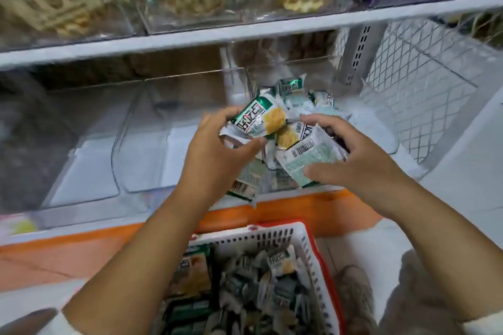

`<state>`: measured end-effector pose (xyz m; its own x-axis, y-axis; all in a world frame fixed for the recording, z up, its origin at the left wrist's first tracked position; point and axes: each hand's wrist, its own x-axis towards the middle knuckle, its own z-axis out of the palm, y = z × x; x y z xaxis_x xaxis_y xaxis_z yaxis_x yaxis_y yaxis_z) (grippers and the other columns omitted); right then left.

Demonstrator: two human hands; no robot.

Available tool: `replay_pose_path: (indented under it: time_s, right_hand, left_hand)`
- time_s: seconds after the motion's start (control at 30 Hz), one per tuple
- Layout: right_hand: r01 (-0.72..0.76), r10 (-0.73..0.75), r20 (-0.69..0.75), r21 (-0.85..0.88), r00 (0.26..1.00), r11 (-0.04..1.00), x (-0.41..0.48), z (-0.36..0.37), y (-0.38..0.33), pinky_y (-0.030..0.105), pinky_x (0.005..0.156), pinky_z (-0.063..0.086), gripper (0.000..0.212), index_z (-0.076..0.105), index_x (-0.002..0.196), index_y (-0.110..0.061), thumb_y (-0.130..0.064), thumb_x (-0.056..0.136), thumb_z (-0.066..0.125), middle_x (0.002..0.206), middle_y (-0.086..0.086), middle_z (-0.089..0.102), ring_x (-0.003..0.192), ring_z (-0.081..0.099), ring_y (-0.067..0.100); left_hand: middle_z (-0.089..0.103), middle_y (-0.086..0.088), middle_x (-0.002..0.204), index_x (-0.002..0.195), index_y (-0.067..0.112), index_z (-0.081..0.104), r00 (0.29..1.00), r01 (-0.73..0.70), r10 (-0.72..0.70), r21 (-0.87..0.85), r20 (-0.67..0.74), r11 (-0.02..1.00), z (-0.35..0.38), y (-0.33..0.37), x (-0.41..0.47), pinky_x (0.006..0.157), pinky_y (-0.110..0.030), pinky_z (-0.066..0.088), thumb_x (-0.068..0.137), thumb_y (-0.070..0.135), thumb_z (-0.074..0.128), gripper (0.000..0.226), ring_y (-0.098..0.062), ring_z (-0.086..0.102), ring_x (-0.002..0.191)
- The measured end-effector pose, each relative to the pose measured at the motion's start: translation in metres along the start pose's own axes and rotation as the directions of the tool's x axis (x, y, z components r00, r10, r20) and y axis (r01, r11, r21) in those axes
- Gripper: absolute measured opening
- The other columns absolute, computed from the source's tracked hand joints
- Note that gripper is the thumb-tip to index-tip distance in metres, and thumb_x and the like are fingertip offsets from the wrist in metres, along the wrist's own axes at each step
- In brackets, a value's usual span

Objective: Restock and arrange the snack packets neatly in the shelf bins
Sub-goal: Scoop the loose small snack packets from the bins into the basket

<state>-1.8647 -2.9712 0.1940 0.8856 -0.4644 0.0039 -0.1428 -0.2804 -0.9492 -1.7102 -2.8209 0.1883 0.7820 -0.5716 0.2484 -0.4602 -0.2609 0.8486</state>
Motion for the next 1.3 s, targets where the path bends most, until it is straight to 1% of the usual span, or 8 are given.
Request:
replay_pose_path:
  time_s: [0.13, 0.3, 0.47, 0.67, 0.8, 0.97, 1.13, 1.3]
  right_hand:
    - [-0.161, 0.159, 0.111, 0.008, 0.981, 0.987, -0.043, 0.052, 0.028, 0.018, 0.069, 0.047, 0.066, 0.043, 0.115, -0.067, -0.024, 0.079, 0.077, 0.141, -0.030, 0.033, 0.112, 0.049, -0.010]
    - [-0.396, 0.396, 0.176, -0.038, 0.901, 0.917, -0.072, 0.119, 0.111, 0.014, 0.069, 0.043, 0.064, 0.046, 0.129, -0.045, -0.013, 0.080, 0.073, 0.150, -0.017, 0.028, 0.123, 0.041, 0.006]
    - [-0.465, 0.546, 0.219, -0.330, 0.809, 0.821, -0.097, 0.152, 0.195, 0.023, 0.096, 0.046, 0.065, 0.048, 0.135, -0.026, -0.023, 0.077, 0.078, 0.141, -0.006, 0.042, 0.121, 0.045, 0.012]
    - [-0.455, 0.693, 0.296, -0.577, 0.657, 0.678, -0.111, 0.141, 0.224, 0.032, 0.106, 0.040, 0.089, 0.026, 0.151, -0.031, -0.031, 0.079, 0.077, 0.151, 0.008, 0.035, 0.134, 0.040, 0.026]
    - [-0.372, 0.616, 0.245, -0.613, 0.749, 0.697, -0.103, 0.131, 0.203, 0.025, 0.092, 0.050, 0.054, 0.053, 0.137, -0.020, -0.021, 0.086, 0.071, 0.133, 0.003, 0.060, 0.109, 0.061, 0.016]
    - [-0.341, 0.315, -0.133, -0.294, 0.940, 0.893, -0.075, 0.104, 0.141, 0.015, 0.086, 0.043, 0.025, 0.064, 0.119, -0.026, -0.019, 0.095, 0.057, 0.119, -0.010, 0.063, 0.105, 0.059, 0.006]
    - [-0.044, -0.046, -0.434, -0.195, 0.900, 0.980, -0.025, 0.034, 0.074, 0.016, 0.085, 0.046, 0.026, 0.066, 0.099, -0.034, -0.010, 0.092, 0.060, 0.105, -0.011, 0.068, 0.098, 0.062, 0.003]
    - [-0.068, -0.055, -0.389, -0.295, 0.919, 0.953, 0.037, -0.027, 0.058, 0.016, 0.081, 0.043, 0.027, 0.063, 0.108, -0.033, -0.011, 0.093, 0.058, 0.120, -0.003, 0.057, 0.095, 0.057, 0.006]
  left_hand:
    - [0.067, 0.003, 0.100, 0.119, 0.028, 0.057, 0.981, 0.192, -0.190, -0.068, 0.033, 0.979, 0.005, -0.053, -0.073, 0.059, -0.012, 0.044, 0.081, 0.024, 0.080, 0.045, 0.006, 0.059, 0.066]
    - [0.068, 0.007, 0.087, 0.123, 0.022, 0.054, 0.846, 0.508, -0.475, -0.092, 0.243, 0.857, 0.041, -0.130, -0.153, 0.051, -0.010, 0.045, 0.089, 0.016, 0.072, 0.039, 0.005, 0.062, 0.064]
    - [0.059, -0.001, 0.128, 0.143, 0.032, 0.042, 0.640, 0.713, -0.657, 0.011, 0.399, 0.701, 0.062, -0.188, -0.199, 0.074, -0.032, 0.056, 0.089, 0.032, 0.072, 0.061, -0.017, 0.063, 0.102]
    - [0.044, 0.003, 0.149, 0.150, 0.031, 0.028, 0.504, 0.637, -0.629, 0.236, 0.592, 0.733, 0.058, -0.202, -0.217, 0.090, -0.021, 0.045, 0.095, 0.022, 0.066, 0.067, -0.017, 0.052, 0.124]
    - [0.034, 0.007, 0.154, 0.152, 0.030, 0.032, 0.587, 0.514, -0.613, 0.342, 0.529, 0.787, 0.055, -0.193, -0.200, 0.108, -0.036, 0.042, 0.095, 0.041, 0.062, 0.066, -0.024, 0.041, 0.139]
    - [0.054, 0.015, 0.131, 0.139, 0.039, 0.047, 0.821, 0.318, -0.375, 0.201, 0.431, 0.927, 0.041, -0.123, -0.152, 0.091, -0.029, 0.055, 0.097, 0.030, 0.059, 0.044, -0.010, 0.062, 0.111]
    - [0.059, 0.024, 0.112, 0.117, 0.048, 0.059, 0.959, -0.004, 0.010, -0.019, 0.282, 1.000, 0.018, -0.033, -0.074, 0.085, -0.027, 0.055, 0.095, 0.026, 0.061, 0.031, 0.004, 0.061, 0.099]
    - [0.061, 0.016, 0.111, 0.120, 0.035, 0.063, 0.962, -0.177, 0.152, 0.095, 0.226, 0.980, 0.027, -0.004, 0.018, 0.074, -0.010, 0.052, 0.093, 0.017, 0.065, 0.032, 0.004, 0.059, 0.091]
